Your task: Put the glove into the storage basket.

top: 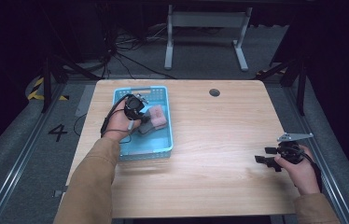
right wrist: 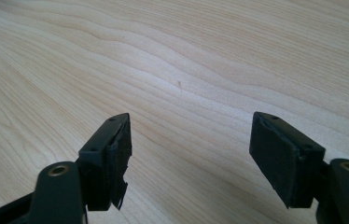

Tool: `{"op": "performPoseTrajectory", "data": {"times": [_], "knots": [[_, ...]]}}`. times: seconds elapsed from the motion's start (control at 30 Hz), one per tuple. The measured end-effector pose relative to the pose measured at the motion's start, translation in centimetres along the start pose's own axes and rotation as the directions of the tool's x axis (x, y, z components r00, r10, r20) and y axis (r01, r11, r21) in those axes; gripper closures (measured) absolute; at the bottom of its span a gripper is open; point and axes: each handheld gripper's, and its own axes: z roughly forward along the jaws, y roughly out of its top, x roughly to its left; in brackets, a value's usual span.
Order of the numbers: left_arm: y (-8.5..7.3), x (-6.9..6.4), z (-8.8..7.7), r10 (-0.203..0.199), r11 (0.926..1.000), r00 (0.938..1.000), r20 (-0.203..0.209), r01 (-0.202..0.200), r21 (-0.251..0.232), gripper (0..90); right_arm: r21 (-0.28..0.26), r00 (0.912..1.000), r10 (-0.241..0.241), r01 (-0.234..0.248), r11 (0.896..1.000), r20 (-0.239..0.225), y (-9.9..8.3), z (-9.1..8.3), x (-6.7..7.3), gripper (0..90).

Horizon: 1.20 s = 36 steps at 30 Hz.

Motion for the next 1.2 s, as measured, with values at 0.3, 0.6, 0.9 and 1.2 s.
{"op": "performPoseTrajectory", "data": {"times": [0.3, 0.6, 0.9, 1.2], "knots": [[-0.2, -0.4, 1.4, 0.035, 0.9969, 0.9992, 0.017, -0.036, 0.07, 76.2, 0.008, 1.0, 0.0, 0.0, 1.0, -0.001, -0.1, 0.1, 0.0, 29.2], [0.3, -0.1, 2.3, 0.096, 0.99, 0.9953, -0.01, -0.094, 0.104, 75.1, 0.009, 1.0, 0.004, -0.004, 1.0, 0.007, -0.6, -0.2, 0.0, 28.9], [0.4, 0.1, 3.1, 0.095, 0.99, 0.995, -0.033, -0.091, 0.108, 67.1, 0.002, 0.9998, 0.014, -0.014, 1.0, 0.015, -0.9, -0.5, -0.1, 28.8], [-0.1, -0.1, 2.6, 0.043, 0.9987, 0.9959, -0.08, -0.041, 0.03, 41.2, 0.003, 0.9998, -0.014, 0.014, 1.0, -0.01, 0.3, 0.1, 0.7, 28.6]]}}
